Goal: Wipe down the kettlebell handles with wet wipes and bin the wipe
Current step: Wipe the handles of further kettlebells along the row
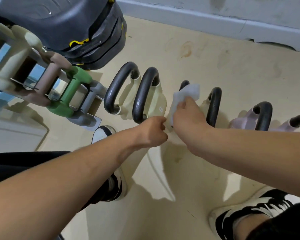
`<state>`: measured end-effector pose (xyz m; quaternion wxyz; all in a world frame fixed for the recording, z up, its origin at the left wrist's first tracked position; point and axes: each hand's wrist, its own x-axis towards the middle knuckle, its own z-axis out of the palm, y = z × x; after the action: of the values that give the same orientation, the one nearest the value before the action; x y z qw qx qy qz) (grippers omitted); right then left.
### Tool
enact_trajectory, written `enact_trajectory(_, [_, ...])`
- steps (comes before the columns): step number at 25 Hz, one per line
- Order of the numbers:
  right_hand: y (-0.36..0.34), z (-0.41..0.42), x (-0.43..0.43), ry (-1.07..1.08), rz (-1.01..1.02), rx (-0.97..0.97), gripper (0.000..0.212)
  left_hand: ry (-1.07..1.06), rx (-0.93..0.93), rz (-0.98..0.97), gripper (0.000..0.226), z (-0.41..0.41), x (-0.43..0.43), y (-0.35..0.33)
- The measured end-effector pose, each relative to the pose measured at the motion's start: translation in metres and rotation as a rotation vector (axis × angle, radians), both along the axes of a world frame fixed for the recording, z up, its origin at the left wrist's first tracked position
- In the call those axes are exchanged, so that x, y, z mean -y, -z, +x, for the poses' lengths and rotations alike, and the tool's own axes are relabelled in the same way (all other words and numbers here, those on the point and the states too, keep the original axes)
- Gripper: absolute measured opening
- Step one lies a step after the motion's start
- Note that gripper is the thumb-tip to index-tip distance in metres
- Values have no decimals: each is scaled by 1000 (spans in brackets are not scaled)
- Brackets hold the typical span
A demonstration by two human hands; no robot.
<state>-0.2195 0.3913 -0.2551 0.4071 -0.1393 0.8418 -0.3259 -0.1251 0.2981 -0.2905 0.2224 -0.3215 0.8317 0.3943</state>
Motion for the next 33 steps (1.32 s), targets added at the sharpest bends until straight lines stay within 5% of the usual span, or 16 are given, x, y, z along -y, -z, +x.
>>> enact_trajectory(2, [-12,4,-4,-47,-156,-84,46,32,45,32,13,5,10,-17])
enact_trajectory(4, [-25,4,6,-120,-176,-54,38,-90,94,44,20,10,28,-35])
enact_trajectory(9, [-33,2,44,-20,-104,114,52,-9,-93,-608,37,12,68,-52])
enact_trajectory(15, [12,6,75,109,-39,75,40,11,-267,-522,26,8,74,-28])
enact_trajectory(19, [30,20,86,106,-144,68,68,-20,-198,-640,21,10,83,-23])
enact_trajectory(25, [72,8,107,-393,-43,-250,45,-32,-257,-610,20,13,96,-21])
enact_trajectory(29, [95,7,110,-817,110,-476,67,-47,-276,-532,24,15,102,-17])
enact_trajectory(33, [91,24,89,-862,-59,-440,63,-15,-347,-515,26,17,94,-9])
